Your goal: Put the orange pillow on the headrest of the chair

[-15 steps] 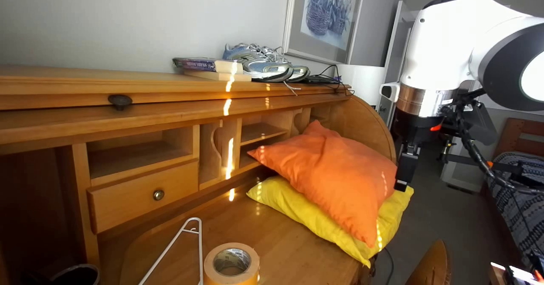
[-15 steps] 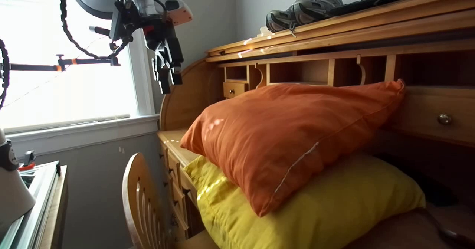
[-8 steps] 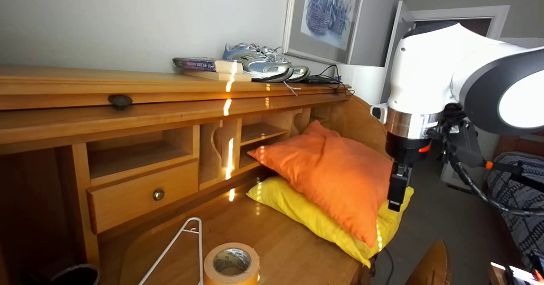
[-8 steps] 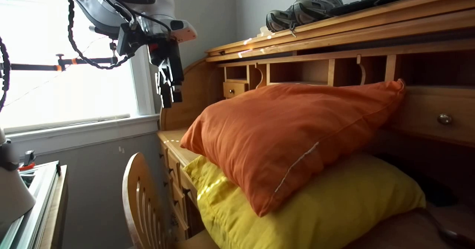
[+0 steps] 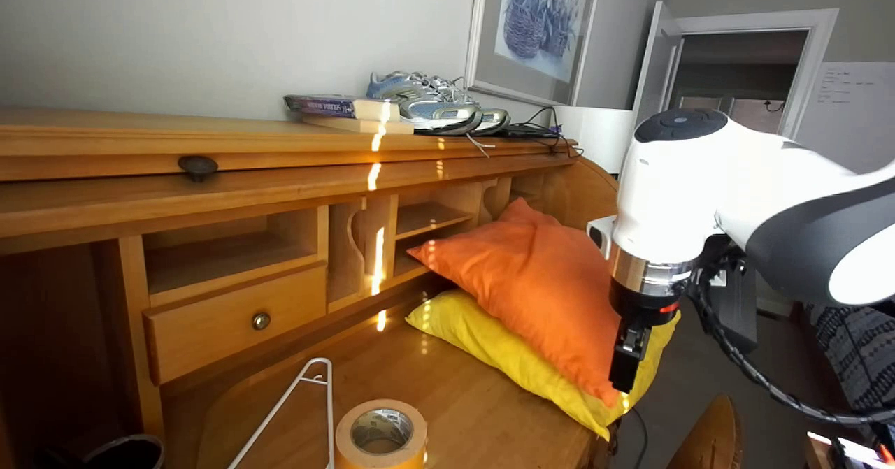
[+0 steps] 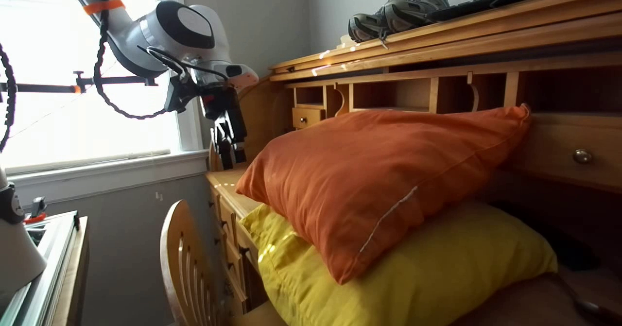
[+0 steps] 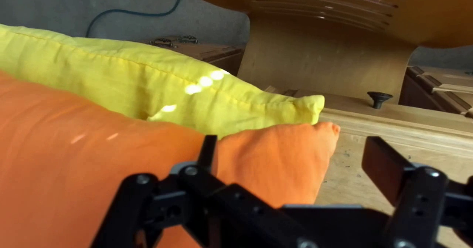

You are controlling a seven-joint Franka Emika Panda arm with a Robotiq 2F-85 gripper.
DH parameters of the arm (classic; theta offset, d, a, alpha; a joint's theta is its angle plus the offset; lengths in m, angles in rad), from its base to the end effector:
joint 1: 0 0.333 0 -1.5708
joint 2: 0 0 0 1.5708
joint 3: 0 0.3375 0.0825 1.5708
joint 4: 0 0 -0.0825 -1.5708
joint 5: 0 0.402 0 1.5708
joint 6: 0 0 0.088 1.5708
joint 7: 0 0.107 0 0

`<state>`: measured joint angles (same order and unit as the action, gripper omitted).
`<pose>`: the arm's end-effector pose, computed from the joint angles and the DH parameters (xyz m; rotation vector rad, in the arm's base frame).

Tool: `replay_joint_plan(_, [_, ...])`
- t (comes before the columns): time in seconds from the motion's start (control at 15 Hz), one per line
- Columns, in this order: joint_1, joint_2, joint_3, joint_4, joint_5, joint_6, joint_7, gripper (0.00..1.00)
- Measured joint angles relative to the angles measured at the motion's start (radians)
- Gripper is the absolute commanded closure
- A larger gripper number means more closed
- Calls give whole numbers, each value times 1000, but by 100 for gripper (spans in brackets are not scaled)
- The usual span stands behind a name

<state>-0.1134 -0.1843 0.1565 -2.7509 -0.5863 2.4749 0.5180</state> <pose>0.3841 0.0155 0.2717 2.7638 0.0066 0.0101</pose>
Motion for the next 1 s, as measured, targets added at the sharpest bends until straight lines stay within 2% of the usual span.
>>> replay_joint_plan(0.33, [2,64,0,0,-144,0,198,0])
replay_joint_plan(0.67, [14,100,-22,2,-336,11,393,0])
replay_joint_plan(1.0, [40,140,-52,9,-460,26,507,0])
